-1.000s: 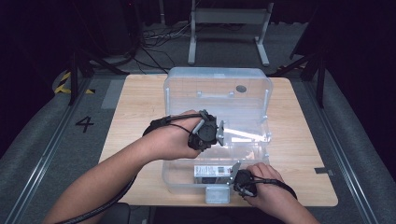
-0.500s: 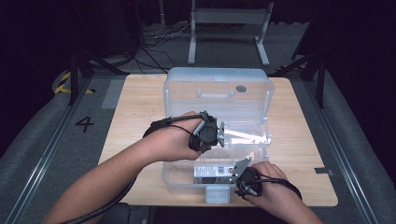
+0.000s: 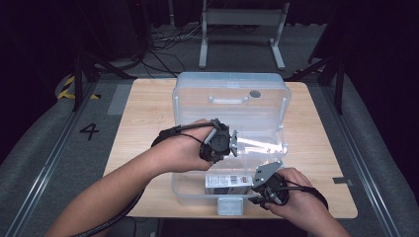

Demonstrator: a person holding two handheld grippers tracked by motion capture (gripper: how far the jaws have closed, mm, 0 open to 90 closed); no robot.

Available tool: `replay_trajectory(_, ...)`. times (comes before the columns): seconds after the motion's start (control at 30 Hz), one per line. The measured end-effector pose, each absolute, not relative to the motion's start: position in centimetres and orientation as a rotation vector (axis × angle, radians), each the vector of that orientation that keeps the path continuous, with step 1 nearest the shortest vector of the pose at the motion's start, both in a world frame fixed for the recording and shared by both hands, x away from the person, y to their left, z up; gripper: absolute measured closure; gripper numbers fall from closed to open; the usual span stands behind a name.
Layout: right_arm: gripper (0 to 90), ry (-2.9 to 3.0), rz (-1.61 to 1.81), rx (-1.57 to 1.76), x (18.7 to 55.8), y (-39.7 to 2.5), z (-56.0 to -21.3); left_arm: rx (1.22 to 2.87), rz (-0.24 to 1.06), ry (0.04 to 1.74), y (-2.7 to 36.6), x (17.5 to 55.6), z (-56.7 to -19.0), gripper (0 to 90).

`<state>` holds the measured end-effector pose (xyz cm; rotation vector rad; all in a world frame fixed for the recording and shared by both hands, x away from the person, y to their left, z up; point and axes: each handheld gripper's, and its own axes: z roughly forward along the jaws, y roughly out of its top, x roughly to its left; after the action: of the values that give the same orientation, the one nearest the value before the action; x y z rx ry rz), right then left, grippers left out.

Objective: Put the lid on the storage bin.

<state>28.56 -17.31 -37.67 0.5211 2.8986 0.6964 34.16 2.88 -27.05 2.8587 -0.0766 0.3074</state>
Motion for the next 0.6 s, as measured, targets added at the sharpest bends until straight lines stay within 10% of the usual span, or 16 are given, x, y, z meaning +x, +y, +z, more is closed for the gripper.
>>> replay_trajectory(0.6, 67.5, 2.851, 0.774, 0.509, 28.0, -19.3, -34.0, 2.854, 0.28, -0.07, 2.9, 34.1, -27.2, 89.0)
